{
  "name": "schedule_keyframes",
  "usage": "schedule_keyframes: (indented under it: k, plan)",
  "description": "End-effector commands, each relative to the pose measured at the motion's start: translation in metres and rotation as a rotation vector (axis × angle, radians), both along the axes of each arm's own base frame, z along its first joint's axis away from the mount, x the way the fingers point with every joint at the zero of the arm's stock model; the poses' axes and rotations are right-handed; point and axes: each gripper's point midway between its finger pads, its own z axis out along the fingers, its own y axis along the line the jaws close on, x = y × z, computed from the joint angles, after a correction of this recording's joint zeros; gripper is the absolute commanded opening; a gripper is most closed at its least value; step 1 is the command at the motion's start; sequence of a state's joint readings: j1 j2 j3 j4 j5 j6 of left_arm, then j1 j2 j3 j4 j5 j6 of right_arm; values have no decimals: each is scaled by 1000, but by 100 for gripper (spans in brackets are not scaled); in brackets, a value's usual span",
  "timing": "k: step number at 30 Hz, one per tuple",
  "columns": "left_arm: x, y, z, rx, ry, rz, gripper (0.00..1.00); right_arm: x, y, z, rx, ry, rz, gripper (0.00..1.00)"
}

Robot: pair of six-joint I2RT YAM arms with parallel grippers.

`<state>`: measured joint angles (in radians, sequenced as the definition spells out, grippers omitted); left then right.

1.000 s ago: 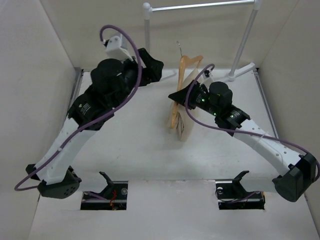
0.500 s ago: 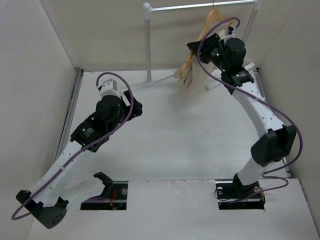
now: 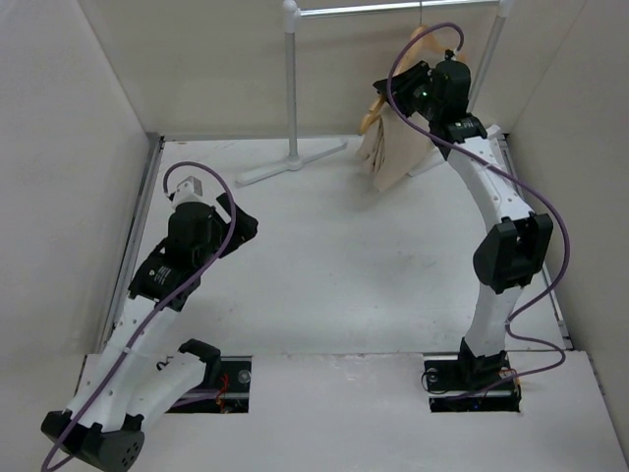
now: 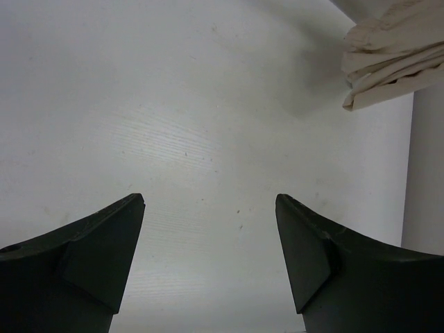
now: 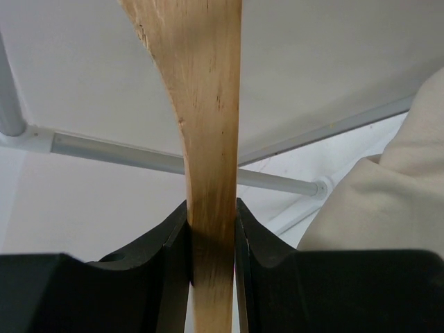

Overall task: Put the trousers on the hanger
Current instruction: Place the hanger at the clothesline, then reset both arms

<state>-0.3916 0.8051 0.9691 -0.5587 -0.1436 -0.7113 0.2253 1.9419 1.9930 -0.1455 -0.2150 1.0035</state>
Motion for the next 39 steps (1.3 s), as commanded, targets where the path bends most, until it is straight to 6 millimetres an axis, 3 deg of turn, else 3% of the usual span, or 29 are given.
schedule_keyframes:
  k: [1, 6, 9, 14, 15, 16, 18, 20, 25, 29, 39]
  plan:
    - [5, -6, 3, -49, -15, -16, 75, -11, -1, 55, 23, -174, 4, 7]
    - [9, -7, -3, -46, 2, -15, 75, -11, -4, 36, 14, -137, -14, 16]
    - [9, -6, -4, -43, 6, -12, 75, -13, -9, 28, 9, -122, -37, 36]
    - [10, -6, -5, -41, 11, -7, 76, -23, -16, 37, -8, -137, -46, 70]
    - [11, -5, -4, -41, 11, -5, 76, -26, -19, 40, -11, -142, -52, 79]
    - [12, -6, -3, -41, 11, -5, 77, -30, -23, 42, -12, -147, -56, 100]
    - [13, -5, -1, -39, 10, -1, 78, -39, -27, 49, -12, -163, -52, 100]
    - [15, -5, 1, -34, 11, -2, 100, -50, -35, 57, -23, -184, -58, 100]
    - [23, -9, 0, -19, 19, -5, 100, -93, -51, 57, -103, -204, -62, 100]
    - [27, -20, -14, -10, 71, -35, 100, -134, -67, 14, -170, -133, -80, 100]
    - [21, -49, -75, 43, 257, -107, 100, -255, -104, -188, -286, 233, -147, 100]
